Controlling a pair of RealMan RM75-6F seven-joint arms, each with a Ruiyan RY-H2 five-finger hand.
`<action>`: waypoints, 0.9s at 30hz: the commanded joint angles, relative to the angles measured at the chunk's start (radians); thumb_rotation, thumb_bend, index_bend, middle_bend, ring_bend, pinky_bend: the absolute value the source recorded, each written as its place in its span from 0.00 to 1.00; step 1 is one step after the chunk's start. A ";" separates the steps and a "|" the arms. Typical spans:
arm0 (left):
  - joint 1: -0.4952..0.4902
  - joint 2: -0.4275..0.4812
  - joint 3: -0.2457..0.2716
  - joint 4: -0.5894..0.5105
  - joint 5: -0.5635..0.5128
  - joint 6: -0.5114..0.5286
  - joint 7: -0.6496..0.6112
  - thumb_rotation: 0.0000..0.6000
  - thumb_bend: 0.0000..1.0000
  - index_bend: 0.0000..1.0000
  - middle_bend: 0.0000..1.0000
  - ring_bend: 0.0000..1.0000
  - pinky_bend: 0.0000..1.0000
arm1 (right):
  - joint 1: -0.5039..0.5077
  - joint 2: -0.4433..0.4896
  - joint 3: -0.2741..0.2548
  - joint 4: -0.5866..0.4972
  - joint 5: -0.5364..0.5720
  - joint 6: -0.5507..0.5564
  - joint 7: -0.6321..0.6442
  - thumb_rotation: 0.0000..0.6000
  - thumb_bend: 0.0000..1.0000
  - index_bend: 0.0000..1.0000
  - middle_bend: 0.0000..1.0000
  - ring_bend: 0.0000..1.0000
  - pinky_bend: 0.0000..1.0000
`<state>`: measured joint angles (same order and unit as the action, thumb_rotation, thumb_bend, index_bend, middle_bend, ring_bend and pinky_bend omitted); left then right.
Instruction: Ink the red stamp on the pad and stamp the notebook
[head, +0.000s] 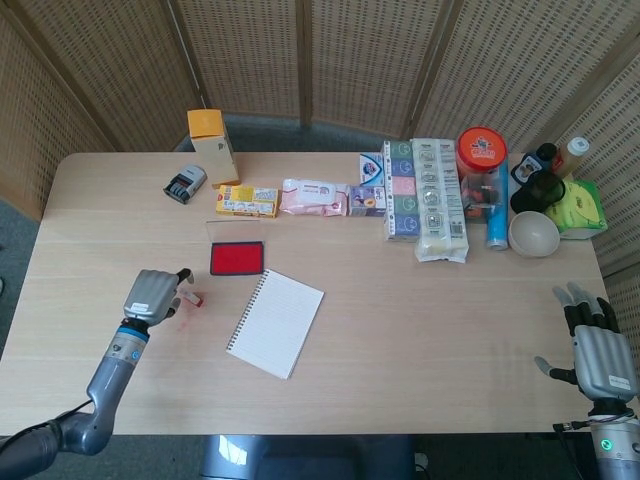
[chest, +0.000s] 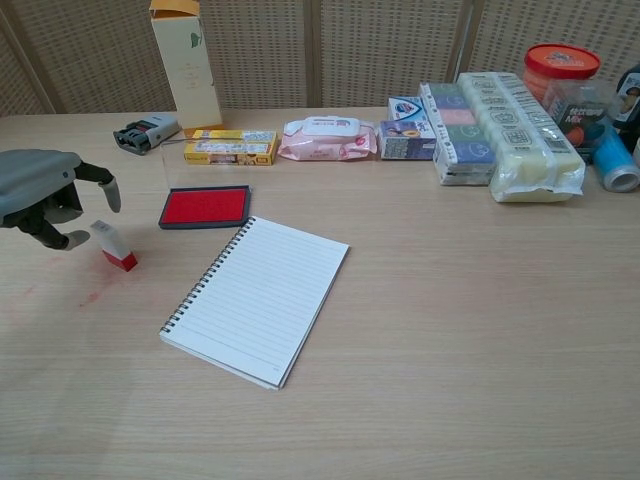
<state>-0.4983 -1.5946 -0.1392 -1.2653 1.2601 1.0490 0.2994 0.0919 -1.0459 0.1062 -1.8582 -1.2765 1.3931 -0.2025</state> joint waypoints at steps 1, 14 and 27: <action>-0.007 -0.012 -0.002 0.015 -0.008 -0.003 0.005 1.00 0.35 0.40 1.00 1.00 1.00 | 0.001 0.000 0.001 0.002 0.003 -0.001 0.001 1.00 0.07 0.00 0.00 0.00 0.00; -0.026 -0.033 0.002 0.045 -0.031 -0.019 0.017 1.00 0.37 0.44 1.00 1.00 1.00 | 0.006 0.001 0.000 0.004 0.016 -0.008 0.003 1.00 0.07 0.00 0.00 0.00 0.00; -0.037 -0.044 0.005 0.056 -0.043 -0.021 0.035 1.00 0.38 0.46 1.00 1.00 1.00 | 0.011 0.002 0.001 0.004 0.026 -0.011 -0.001 1.00 0.07 0.00 0.00 0.00 0.00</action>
<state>-0.5353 -1.6386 -0.1346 -1.2096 1.2170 1.0284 0.3337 0.1023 -1.0444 0.1068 -1.8539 -1.2504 1.3823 -0.2031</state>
